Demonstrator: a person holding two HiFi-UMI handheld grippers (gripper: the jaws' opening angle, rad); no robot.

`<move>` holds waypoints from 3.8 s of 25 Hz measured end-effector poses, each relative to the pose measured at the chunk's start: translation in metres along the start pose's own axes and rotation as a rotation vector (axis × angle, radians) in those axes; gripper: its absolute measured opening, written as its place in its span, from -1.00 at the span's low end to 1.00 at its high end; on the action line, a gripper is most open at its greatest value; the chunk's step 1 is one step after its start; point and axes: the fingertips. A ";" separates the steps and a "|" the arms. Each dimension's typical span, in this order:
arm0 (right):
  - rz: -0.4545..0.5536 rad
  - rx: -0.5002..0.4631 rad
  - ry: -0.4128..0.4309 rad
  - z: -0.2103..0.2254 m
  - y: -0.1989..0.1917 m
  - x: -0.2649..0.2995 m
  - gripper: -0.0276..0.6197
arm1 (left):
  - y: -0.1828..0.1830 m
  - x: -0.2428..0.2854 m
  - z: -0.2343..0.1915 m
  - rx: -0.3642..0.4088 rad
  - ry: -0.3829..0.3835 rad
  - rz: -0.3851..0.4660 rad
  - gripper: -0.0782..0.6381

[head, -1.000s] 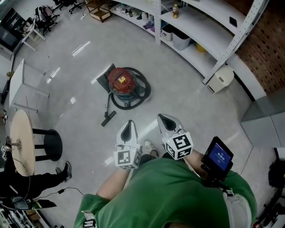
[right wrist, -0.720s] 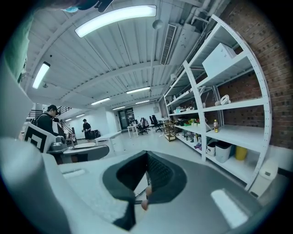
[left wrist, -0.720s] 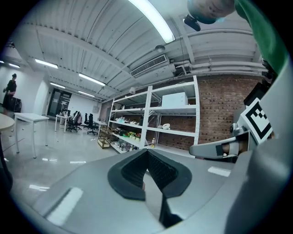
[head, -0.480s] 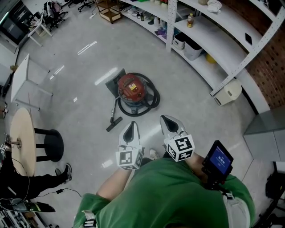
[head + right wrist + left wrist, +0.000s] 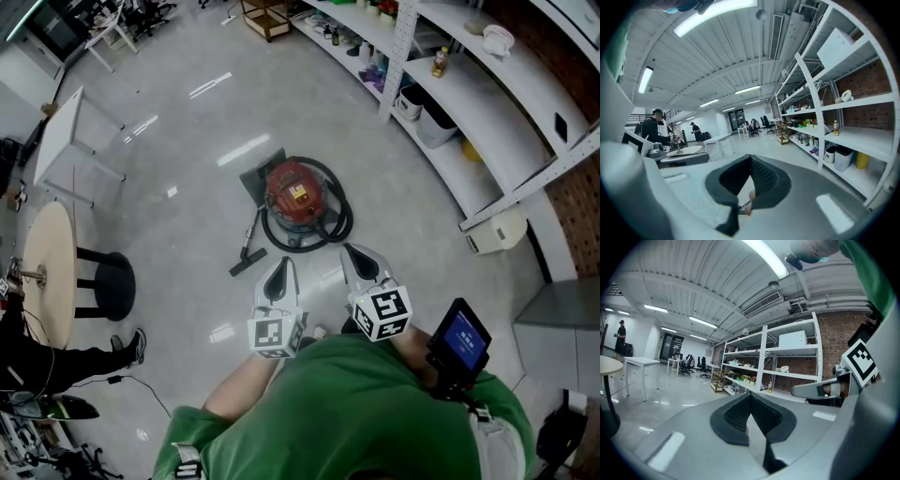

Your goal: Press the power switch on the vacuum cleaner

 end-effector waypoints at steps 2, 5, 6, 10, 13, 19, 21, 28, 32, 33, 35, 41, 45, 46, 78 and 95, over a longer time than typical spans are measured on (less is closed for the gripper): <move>-0.007 -0.001 0.031 0.017 0.005 0.013 -0.91 | 0.000 0.018 0.001 0.005 0.031 0.001 -0.76; -0.019 -0.002 0.077 0.042 0.013 0.034 -0.91 | -0.001 0.047 0.004 0.007 0.076 -0.009 -0.76; -0.024 0.000 0.092 0.051 0.016 0.040 -0.91 | -0.001 0.056 0.006 0.008 0.093 -0.015 -0.76; -0.053 0.019 0.160 0.090 0.035 0.060 -0.91 | 0.010 0.093 0.021 0.022 0.159 -0.048 -0.76; -0.062 0.027 0.197 0.120 0.045 0.074 -0.91 | 0.010 0.120 0.029 0.033 0.201 -0.070 -0.76; -0.094 0.034 0.246 0.172 0.051 0.098 -0.91 | 0.006 0.164 0.044 0.055 0.265 -0.098 -0.76; -0.106 0.038 0.255 0.182 0.050 0.104 -0.91 | 0.005 0.174 0.046 0.054 0.275 -0.103 -0.76; -0.138 0.036 0.274 0.193 0.046 0.137 -0.91 | -0.006 0.201 0.030 0.035 0.305 -0.126 -0.76; -0.159 0.030 0.267 0.191 0.042 0.157 -0.91 | -0.013 0.214 0.015 0.016 0.302 -0.138 -0.76; -0.163 0.027 0.264 0.190 0.042 0.162 -0.91 | -0.014 0.217 0.011 0.011 0.298 -0.140 -0.76; -0.175 0.021 0.255 0.188 0.042 0.171 -0.91 | -0.015 0.222 0.003 0.004 0.287 -0.145 -0.76; -0.213 -0.004 0.209 0.175 0.033 0.203 -0.91 | -0.023 0.236 -0.029 -0.011 0.239 -0.166 -0.76; -0.229 -0.007 0.181 0.167 0.028 0.222 -0.91 | -0.031 0.244 -0.047 -0.015 0.201 -0.188 -0.76; -0.232 -0.009 0.176 0.166 0.028 0.226 -0.91 | -0.032 0.246 -0.051 -0.014 0.193 -0.196 -0.76; -0.451 0.054 0.290 0.263 -0.106 0.327 -0.91 | -0.202 0.342 -0.075 -0.018 0.333 -0.539 -0.76; -0.509 0.084 0.322 0.297 -0.201 0.352 -0.91 | -0.317 0.378 -0.084 -0.001 0.345 -0.660 -0.76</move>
Point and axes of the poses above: the fingertips, and each gripper's own axes: x forward along the fingers, z to its right, y out of its top, and after that the axes turned 14 degrees about y, right-handed
